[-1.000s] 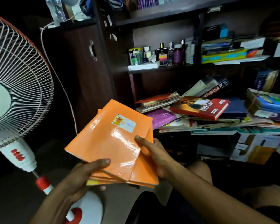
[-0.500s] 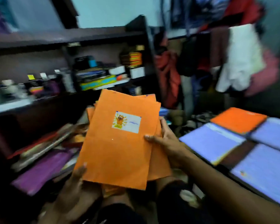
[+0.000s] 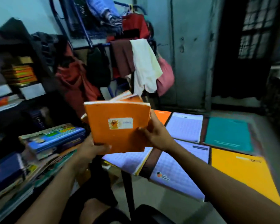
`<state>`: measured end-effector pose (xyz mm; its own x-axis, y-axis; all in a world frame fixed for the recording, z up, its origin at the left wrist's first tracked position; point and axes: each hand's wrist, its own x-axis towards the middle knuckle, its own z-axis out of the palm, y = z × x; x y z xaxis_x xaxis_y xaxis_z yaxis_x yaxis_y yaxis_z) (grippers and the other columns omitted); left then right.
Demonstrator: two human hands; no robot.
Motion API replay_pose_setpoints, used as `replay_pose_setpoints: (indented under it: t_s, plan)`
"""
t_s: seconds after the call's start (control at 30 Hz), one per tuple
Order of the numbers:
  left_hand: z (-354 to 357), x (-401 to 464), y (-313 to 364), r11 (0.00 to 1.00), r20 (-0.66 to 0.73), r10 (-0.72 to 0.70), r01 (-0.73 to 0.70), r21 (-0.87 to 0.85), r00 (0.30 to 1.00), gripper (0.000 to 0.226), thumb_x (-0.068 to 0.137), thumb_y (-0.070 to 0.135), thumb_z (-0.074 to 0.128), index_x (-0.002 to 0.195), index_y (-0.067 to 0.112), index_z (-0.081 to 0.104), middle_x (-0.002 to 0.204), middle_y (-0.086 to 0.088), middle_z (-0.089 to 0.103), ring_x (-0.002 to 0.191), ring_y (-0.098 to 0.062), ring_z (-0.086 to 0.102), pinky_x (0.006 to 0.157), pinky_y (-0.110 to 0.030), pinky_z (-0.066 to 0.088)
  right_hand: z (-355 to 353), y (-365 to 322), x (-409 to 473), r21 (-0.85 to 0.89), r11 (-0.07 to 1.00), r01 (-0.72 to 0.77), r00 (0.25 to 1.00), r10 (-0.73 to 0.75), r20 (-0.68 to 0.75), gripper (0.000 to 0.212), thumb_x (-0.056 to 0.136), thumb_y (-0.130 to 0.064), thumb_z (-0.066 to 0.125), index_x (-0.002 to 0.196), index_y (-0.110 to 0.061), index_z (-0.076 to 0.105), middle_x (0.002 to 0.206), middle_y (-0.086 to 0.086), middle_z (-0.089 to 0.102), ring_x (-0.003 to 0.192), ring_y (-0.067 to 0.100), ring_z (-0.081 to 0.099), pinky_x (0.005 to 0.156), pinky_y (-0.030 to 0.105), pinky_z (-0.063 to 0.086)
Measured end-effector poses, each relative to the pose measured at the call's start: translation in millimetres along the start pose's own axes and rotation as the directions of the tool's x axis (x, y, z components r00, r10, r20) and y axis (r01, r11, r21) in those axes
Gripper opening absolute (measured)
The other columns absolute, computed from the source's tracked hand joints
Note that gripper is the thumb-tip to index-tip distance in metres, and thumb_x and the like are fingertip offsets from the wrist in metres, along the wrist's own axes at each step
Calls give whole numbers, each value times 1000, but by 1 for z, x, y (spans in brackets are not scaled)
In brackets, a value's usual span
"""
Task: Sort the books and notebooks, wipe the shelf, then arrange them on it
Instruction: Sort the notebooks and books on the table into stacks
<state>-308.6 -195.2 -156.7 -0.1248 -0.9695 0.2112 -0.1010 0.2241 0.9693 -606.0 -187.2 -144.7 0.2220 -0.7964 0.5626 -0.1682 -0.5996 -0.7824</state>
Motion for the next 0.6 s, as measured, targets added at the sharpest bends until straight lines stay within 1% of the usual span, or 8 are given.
replay_pose_setpoints:
  t_s: [0.1,0.13,0.23,0.3,0.37,0.43,0.53,0.6]
  plan:
    - [56,-3,-35,984,-82,-98,109,142,992,92,55,16,88,137,25,48,121,-2,72,109,-21,69,81,-26,58,-4,43,-18,-79,989,-122,992,124,15,58,96,-21,61,143,-31,29,125,-16,57,112,-20,51,97,16,43]
    - [68,3,-44,988,-114,-145,149,30,983,93,56,20,89,138,31,46,122,1,70,112,-19,68,84,-28,58,-7,58,-23,-76,985,-155,987,157,21,60,96,-23,63,142,-35,27,127,-20,54,113,-22,50,98,14,43]
    - [87,15,-59,988,-134,-143,149,40,981,102,56,43,92,144,37,42,129,2,68,118,-21,66,99,-46,54,-13,79,-28,-39,977,-210,977,210,18,70,94,-29,71,142,-43,21,136,-19,52,121,-16,51,102,16,45]
    - [100,22,-62,991,-166,-103,115,65,981,108,56,52,88,148,31,37,133,-3,65,117,-24,65,97,-49,54,-13,85,-25,0,968,-251,968,251,-12,75,95,-35,69,149,-41,18,143,-12,53,127,-1,54,107,27,46]
    - [105,27,-50,981,-227,-32,73,177,973,107,56,61,83,145,30,32,136,-7,60,115,-28,65,93,-51,56,-13,81,-18,42,965,-261,962,263,-74,66,97,-36,66,149,-34,25,144,-8,53,129,12,56,108,40,48]
    - [112,31,-25,963,-239,35,31,268,970,94,59,61,82,135,39,33,137,-7,58,114,-29,64,93,-55,55,-24,71,-11,117,955,-273,944,290,-160,62,97,-37,65,149,-33,31,141,-8,56,124,12,59,104,37,51]
    - [134,45,25,975,-81,65,-46,217,995,80,62,54,86,126,43,40,133,-2,61,110,-22,66,86,-47,58,-63,53,-8,305,912,-275,899,356,-254,53,97,-29,68,144,-28,42,128,-13,63,107,-1,65,88,22,56]
    - [155,51,58,1000,77,-10,11,-19,997,77,63,74,80,125,38,54,125,1,70,104,-17,71,76,-36,61,-92,43,-12,404,878,-256,858,399,-323,52,95,-26,71,141,-24,47,128,-8,66,108,8,68,88,30,59]
